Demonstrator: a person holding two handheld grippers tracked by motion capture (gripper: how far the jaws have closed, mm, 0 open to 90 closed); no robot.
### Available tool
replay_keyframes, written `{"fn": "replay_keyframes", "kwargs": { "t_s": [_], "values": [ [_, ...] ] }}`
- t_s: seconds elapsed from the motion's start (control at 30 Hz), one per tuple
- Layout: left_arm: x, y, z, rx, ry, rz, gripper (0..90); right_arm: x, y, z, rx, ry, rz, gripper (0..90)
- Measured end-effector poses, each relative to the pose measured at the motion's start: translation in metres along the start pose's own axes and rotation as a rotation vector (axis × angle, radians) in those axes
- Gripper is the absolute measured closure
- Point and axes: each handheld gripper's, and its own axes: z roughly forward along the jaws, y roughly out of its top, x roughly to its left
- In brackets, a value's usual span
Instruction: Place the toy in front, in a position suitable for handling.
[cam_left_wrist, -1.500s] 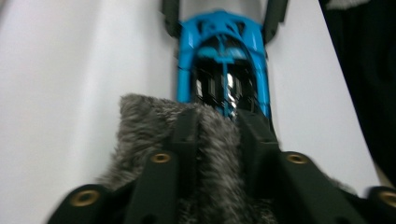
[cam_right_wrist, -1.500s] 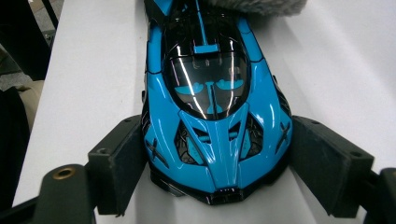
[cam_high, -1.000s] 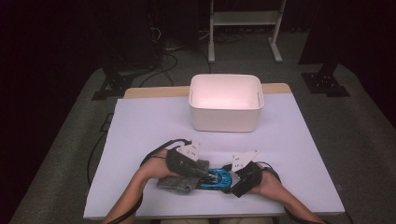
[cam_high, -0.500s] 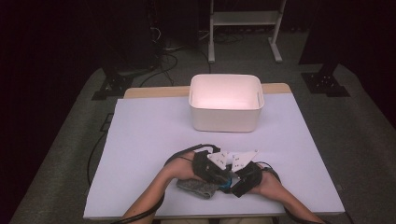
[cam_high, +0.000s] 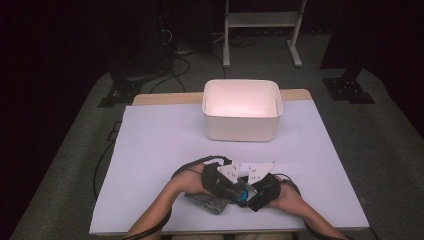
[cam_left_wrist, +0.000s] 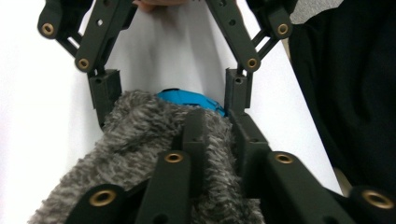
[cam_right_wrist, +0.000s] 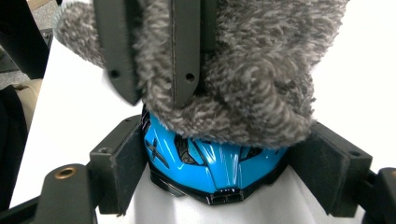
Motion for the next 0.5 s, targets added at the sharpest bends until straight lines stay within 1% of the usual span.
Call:
{"fn": "replay_keyframes", "kwargs": {
  "t_s": [0.03, 0.1, 0.2, 0.27, 0.4, 0.5],
  "values": [
    [-0.0002, 0.0016, -0.0009, 0.002, 0.006, 0.006, 69.5, -0.0002, 0.0, 0.0, 0.001, 0.001, -0.003, 20.8],
    [-0.0006, 0.0045, -0.0039, -0.021, 0.008, 0.006, 66.6, -0.0002, 0.0, -0.0002, 0.001, 0.003, 0.0, 20.7],
    [0.0013, 0.0074, -0.0086, -0.025, 0.017, 0.003, 63.2, -0.0002, 0.0, -0.0001, 0.0, 0.001, 0.004, 20.8],
    [0.0032, 0.0078, -0.0091, -0.012, 0.025, -0.006, 60.6, -0.0002, 0.0, -0.0002, 0.0, 0.001, 0.003, 20.7],
    [0.0065, 0.0057, -0.0036, 0.038, 0.03, -0.023, 55.3, 0.0, 0.0001, -0.0004, 0.002, 0.005, 0.004, 20.8],
    [0.009, 0.004, 0.0006, 0.04, 0.022, -0.046, 54.4, -0.0001, 0.0001, -0.0002, 0.002, 0.002, 0.003, 20.8]
  ]
}}
